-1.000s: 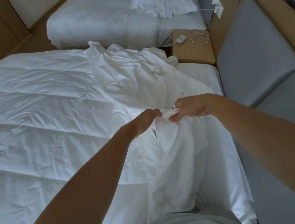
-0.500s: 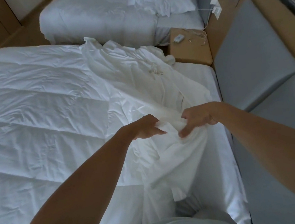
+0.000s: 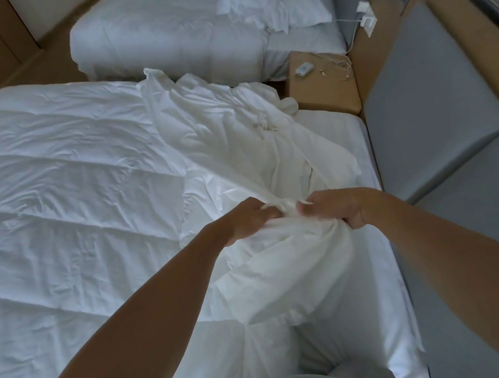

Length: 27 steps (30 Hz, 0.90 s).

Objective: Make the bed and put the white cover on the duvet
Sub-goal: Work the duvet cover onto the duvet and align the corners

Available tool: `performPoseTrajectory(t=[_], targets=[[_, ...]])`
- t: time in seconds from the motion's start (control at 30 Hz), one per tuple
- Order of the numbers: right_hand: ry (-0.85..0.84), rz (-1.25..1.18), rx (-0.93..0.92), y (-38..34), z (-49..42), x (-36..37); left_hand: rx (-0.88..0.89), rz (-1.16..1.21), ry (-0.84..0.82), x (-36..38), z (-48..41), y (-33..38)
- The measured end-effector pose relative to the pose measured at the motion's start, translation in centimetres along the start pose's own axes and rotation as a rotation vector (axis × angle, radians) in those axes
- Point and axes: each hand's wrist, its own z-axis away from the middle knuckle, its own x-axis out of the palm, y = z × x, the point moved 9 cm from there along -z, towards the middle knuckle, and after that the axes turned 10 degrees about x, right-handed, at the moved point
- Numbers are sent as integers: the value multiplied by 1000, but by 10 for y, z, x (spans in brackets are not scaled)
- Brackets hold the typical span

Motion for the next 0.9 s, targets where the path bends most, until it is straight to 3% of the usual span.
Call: performPoseTrajectory(t=[0.07, 0.17, 0.3, 0.4, 0.5, 0.57, 0.67, 0.77, 0.83, 0.9], targets=[[-99, 211, 85, 9, -2, 11, 33, -14, 12, -2, -2, 2], [-58, 524, 139, 12, -2, 9, -9, 8, -94, 10, 4, 5], [5, 259, -25, -7, 5, 0, -87, -2, -346, 38, 22, -3], [62, 147, -91, -11, 7, -5, -45, -21, -404, 56, 27, -2], [67, 85, -65, -3, 10, -6, -24, 5, -382, 58, 28, 3], [-54, 118, 3, 5, 14, 1, -32, -9, -277, 45, 29, 7], [-175, 430, 115, 11, 24, 16, -13, 62, -54, 24, 28, 18], [-36, 771, 203, 10, 26, 12, 23, 130, 17, 22, 27, 24], [28, 720, 142, 9, 27, 7, 27, 156, -33, 27, 28, 21], [27, 459, 66, 13, 27, 0, -29, 145, -131, 34, 37, 16]])
